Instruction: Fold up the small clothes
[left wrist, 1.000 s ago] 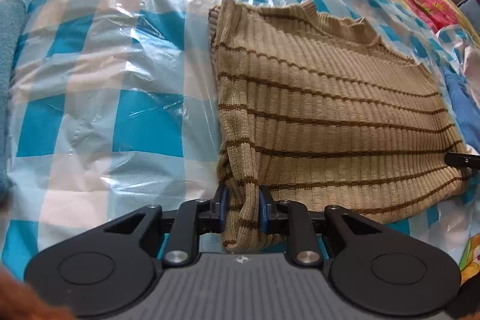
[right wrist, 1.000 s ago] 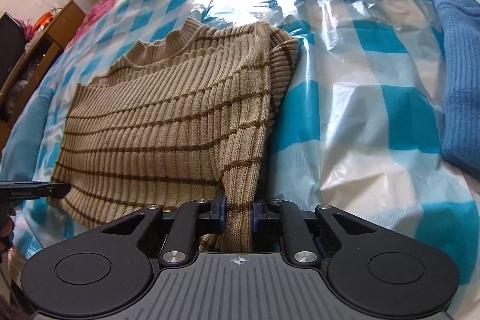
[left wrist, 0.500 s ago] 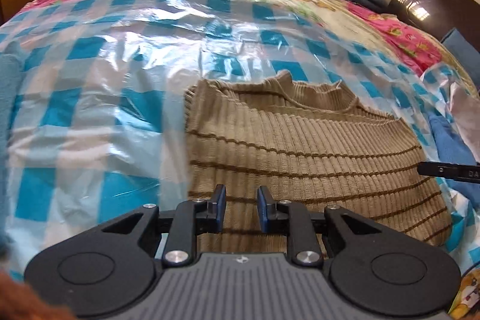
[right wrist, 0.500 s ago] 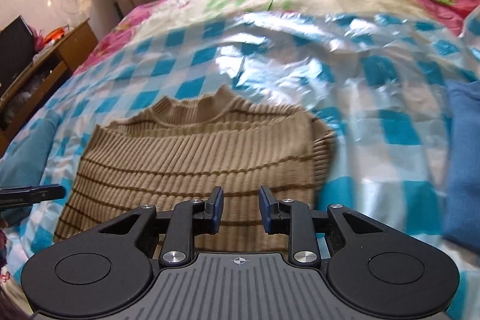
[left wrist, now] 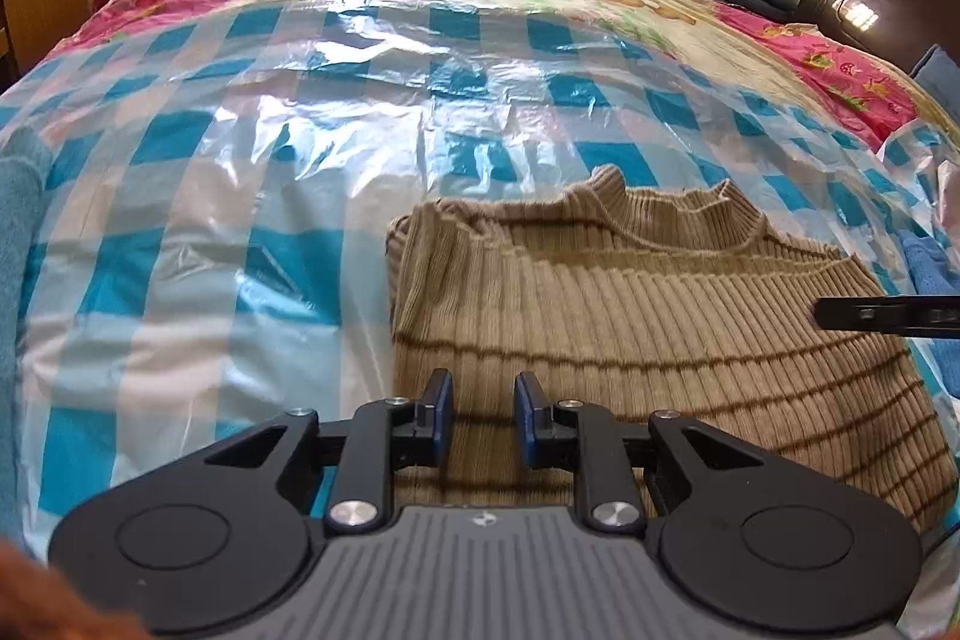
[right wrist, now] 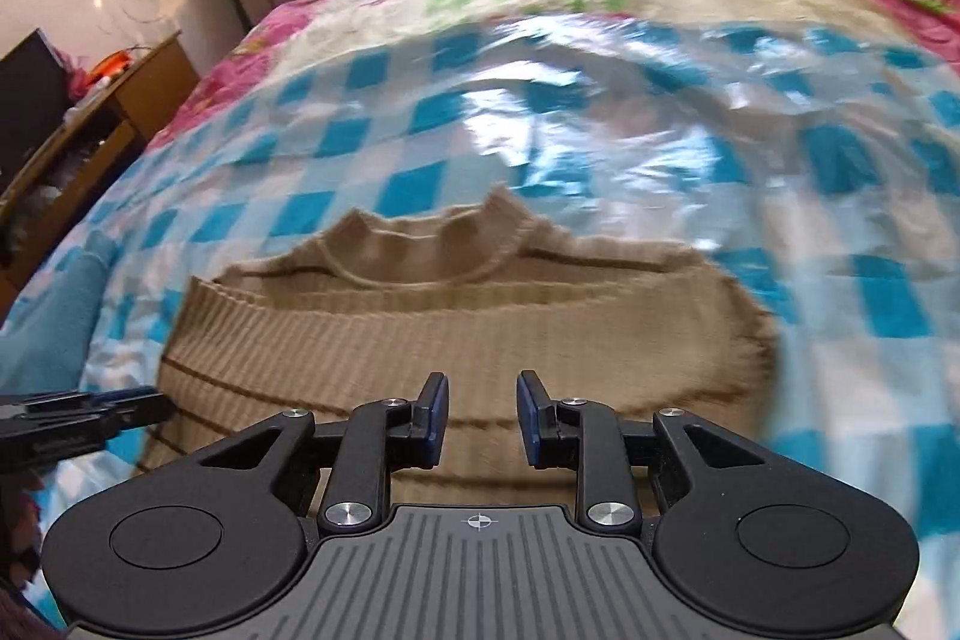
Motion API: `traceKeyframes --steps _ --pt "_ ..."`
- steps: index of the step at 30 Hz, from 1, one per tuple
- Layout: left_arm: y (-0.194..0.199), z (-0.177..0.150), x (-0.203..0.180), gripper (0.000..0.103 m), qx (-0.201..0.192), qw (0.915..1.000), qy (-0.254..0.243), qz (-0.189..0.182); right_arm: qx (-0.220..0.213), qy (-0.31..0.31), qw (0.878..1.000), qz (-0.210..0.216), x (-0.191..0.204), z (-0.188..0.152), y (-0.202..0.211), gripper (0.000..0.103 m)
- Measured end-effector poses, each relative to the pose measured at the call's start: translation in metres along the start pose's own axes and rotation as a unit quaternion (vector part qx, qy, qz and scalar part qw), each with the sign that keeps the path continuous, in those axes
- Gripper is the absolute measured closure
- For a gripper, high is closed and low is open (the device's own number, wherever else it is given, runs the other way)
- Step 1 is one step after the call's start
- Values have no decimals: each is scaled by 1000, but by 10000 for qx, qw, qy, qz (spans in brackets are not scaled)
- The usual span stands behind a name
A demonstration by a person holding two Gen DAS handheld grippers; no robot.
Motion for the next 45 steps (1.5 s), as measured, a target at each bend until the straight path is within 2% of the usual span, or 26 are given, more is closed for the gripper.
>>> traceKeyframes --steps 3,5,7,9,10,11,13,14,19,23,26,29,31,35,40,43,45 --pt "-6 3 -2 76 -39 10000 23 -36 214 -251 9993 171 14 2 -29 77" --pt "-10 3 -3 74 -38 10000 38 -64 391 -338 9984 223 21 0 -44 72" --pt "-14 3 -3 72 -42 10000 40 -75 381 -236 9990 -30 24 -2 -57 71" --pt "-17 3 -3 71 -51 9999 38 -80 387 -202 9990 -95 25 -4 -64 72" --pt "-17 3 -3 71 -77 9999 45 -86 354 -186 9991 -122 25 -4 -65 74" --pt "-17 3 -2 71 -101 9999 66 -101 315 -149 9993 -159 25 -3 -65 84" --pt "-16 4 0 71 -145 9997 124 -132 314 -173 9993 -108 24 -1 -63 98" --pt "-16 5 1 71 -172 9996 151 -142 314 -200 9993 -66 23 0 -61 99" --pt "-5 14 5 71 -519 9984 210 -76 -109 -144 9996 211 34 14 -38 100" --pt "-1 23 6 70 -808 9965 221 11 -493 -360 9976 341 35 31 -29 100" --pt "-16 21 4 70 -687 9973 250 -35 -425 -445 9980 164 30 29 -48 100" --pt "-37 13 4 70 -356 9992 91 187 -174 -455 9988 -81 22 15 -74 100" --pt "-40 9 8 69 -340 9991 110 222 -181 -584 9981 -28 17 12 -78 100" --pt "-39 10 12 69 -306 9991 189 243 -173 -793 9966 168 9 16 -68 96" --pt "-41 12 11 69 -221 9992 17 329 -541 -734 9956 230 -9 18 -21 93" --pt "-44 12 10 69 -169 9993 -29 342 -606 -779 9951 43 -35 9 2 93" --pt "-46 12 11 69 -138 9993 -45 349 -619 -672 9951 -381 -54 3 8 93"
Point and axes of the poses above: each gripper's, at about its wrist camera, not at the fingertips, and y roughly against the way its jaws point, x to its left, z to its top, the point moved 5 cm from there along -y, roughly the way its jaws point, and after that the axes turned 12 degrees about -y, right-handed, at the moved point
